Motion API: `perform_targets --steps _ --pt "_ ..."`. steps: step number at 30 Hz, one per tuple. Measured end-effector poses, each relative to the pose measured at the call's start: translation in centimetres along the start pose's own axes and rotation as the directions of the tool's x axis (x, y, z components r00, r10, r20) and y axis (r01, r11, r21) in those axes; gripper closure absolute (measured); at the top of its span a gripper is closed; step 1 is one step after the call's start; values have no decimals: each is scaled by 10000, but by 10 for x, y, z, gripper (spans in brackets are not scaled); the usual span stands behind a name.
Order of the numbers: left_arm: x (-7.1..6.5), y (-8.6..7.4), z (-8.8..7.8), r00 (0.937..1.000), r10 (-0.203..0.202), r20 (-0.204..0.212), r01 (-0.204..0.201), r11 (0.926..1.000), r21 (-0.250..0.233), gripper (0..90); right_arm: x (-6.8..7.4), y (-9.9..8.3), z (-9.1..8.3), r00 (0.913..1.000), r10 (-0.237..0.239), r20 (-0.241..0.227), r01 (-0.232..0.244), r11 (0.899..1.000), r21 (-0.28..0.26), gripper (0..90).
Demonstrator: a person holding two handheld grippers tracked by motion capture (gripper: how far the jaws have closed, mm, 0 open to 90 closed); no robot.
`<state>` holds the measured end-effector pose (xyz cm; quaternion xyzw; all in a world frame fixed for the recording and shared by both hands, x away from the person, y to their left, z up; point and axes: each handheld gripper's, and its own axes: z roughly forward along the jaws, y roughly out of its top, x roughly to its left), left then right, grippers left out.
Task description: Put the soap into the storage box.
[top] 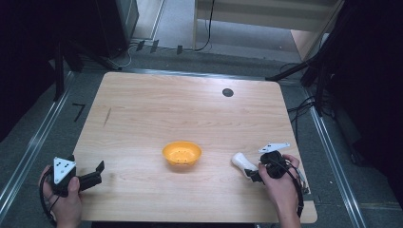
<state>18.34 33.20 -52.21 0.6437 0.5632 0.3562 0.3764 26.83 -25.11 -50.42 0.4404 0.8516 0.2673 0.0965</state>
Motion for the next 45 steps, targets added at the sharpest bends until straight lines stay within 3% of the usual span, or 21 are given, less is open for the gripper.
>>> perform_targets --steps 21,45 --pt "0 0 0 10000 22 -34 -22 10000 35 0 5 13 15 10000 84 21 -85 9995 299 205" --pt "-1 0 1 10000 55 -6 -55 10000 17 0 6 18 31 9996 161 -251 -142 9973 727 320"
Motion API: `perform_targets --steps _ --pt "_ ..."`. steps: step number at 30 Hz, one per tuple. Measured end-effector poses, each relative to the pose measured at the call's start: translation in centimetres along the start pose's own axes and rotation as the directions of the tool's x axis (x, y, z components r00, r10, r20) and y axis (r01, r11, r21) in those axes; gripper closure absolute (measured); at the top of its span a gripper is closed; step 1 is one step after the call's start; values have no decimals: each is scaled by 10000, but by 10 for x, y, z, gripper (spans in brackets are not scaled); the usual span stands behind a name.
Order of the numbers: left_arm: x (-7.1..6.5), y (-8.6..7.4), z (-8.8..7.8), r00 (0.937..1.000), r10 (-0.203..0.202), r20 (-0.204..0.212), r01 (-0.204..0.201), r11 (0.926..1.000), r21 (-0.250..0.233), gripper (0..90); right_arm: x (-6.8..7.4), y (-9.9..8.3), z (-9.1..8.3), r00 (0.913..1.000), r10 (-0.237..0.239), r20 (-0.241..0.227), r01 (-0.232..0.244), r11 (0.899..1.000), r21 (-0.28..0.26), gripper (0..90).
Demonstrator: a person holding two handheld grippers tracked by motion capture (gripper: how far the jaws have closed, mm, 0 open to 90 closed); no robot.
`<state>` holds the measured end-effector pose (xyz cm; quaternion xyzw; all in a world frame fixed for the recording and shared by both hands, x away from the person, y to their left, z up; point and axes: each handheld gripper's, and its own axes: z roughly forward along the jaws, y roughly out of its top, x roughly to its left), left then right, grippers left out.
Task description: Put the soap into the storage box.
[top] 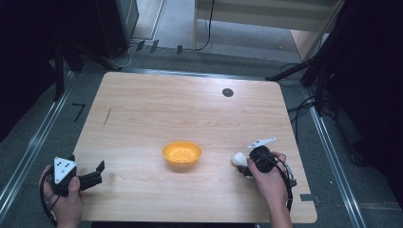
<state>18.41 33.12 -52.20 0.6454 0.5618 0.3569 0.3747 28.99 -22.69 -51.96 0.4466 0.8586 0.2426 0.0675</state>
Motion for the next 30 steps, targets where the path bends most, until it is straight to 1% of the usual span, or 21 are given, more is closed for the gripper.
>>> perform_targets --steps 4,8,10,11,13,21,30 --pt "0 0 0 10000 -4 4 4 10000 4 0 0 0 0 10000 -33 6 33 10000 -35 334" --pt "0 0 0 10000 -5 4 5 10000 4 0 1 -1 0 9997 -212 104 212 9998 -39 365" --pt "0 0 0 10000 -14 -3 14 10000 0 0 1 -1 0 9993 -263 279 264 9996 -42 392" --pt "0 0 0 10000 -22 -3 22 10000 -6 0 2 -1 0 9986 -363 392 363 9993 -4 413" --pt "0 0 0 10000 -20 -3 20 10000 -6 0 3 -2 -1 9979 -437 468 437 9990 -1 426" --pt "0 0 0 10000 -25 4 25 10000 -1 0 1 -6 -2 9979 -421 498 432 9988 -214 446" --pt "0 0 0 10000 19 9 -19 10000 -2 0 1 -7 -2 9978 -469 473 482 9985 -249 437"
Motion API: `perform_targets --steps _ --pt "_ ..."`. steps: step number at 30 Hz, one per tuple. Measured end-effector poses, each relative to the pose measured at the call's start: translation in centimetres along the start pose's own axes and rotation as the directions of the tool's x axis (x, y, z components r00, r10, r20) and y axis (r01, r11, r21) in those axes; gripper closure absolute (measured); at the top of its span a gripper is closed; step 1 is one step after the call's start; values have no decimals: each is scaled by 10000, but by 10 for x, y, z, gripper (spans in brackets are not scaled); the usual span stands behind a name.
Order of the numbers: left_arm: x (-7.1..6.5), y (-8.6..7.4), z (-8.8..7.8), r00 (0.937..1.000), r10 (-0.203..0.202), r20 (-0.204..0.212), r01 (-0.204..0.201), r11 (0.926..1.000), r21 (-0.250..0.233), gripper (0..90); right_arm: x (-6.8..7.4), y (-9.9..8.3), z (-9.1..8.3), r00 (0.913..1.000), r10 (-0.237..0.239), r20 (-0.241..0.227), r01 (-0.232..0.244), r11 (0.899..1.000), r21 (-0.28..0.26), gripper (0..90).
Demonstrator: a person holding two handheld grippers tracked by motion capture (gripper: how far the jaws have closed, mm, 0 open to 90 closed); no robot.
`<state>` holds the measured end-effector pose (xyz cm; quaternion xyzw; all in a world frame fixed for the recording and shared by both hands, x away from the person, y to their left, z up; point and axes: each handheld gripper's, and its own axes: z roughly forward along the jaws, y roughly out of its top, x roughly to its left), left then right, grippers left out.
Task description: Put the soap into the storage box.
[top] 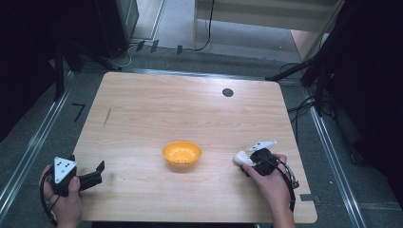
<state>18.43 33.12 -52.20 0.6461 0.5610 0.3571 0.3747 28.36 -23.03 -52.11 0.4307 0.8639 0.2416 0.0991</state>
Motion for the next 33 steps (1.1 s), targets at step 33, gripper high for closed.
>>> perform_targets --steps 33 --pt "0 0 1 10000 11 36 -11 10000 19 0 1 4 -4 9970 -775 -62 772 9959 -465 502"
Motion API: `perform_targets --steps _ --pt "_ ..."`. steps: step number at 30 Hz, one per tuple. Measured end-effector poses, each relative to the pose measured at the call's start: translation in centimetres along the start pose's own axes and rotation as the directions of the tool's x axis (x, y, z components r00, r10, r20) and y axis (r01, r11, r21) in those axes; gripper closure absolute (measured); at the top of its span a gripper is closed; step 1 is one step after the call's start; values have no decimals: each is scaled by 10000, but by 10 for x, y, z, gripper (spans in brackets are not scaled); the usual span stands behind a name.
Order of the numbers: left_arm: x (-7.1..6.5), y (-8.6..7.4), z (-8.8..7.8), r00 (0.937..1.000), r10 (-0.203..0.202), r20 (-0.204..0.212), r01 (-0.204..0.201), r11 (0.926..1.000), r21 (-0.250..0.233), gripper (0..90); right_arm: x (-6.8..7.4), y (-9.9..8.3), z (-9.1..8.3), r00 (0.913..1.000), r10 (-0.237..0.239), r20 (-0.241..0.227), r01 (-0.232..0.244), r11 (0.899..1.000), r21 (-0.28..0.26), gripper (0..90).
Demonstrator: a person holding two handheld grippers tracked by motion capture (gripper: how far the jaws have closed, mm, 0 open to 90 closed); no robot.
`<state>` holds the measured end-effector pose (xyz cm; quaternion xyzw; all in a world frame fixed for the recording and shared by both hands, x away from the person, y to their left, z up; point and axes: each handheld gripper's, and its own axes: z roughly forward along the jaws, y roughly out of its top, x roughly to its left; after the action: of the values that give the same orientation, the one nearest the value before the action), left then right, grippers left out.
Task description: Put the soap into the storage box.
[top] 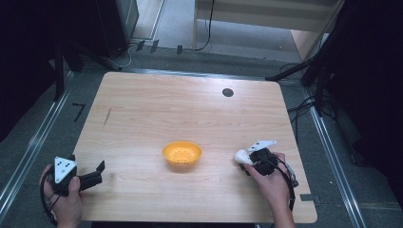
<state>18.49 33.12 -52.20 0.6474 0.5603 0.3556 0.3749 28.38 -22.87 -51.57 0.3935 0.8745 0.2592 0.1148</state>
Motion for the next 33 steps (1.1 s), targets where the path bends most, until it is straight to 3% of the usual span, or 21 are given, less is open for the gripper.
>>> perform_targets --steps 8,15,33 --pt "0 0 0 10000 -8 -7 8 10000 -26 0 4 8 -9 9993 -364 -101 363 9992 -141 503" --pt "0 0 0 10000 -21 7 21 10000 -23 0 8 17 -14 9956 -825 -455 816 9964 -214 502" --pt "0 0 0 10000 -19 37 19 10000 -18 0 23 39 -12 9789 -1793 -981 1776 9838 -261 502"
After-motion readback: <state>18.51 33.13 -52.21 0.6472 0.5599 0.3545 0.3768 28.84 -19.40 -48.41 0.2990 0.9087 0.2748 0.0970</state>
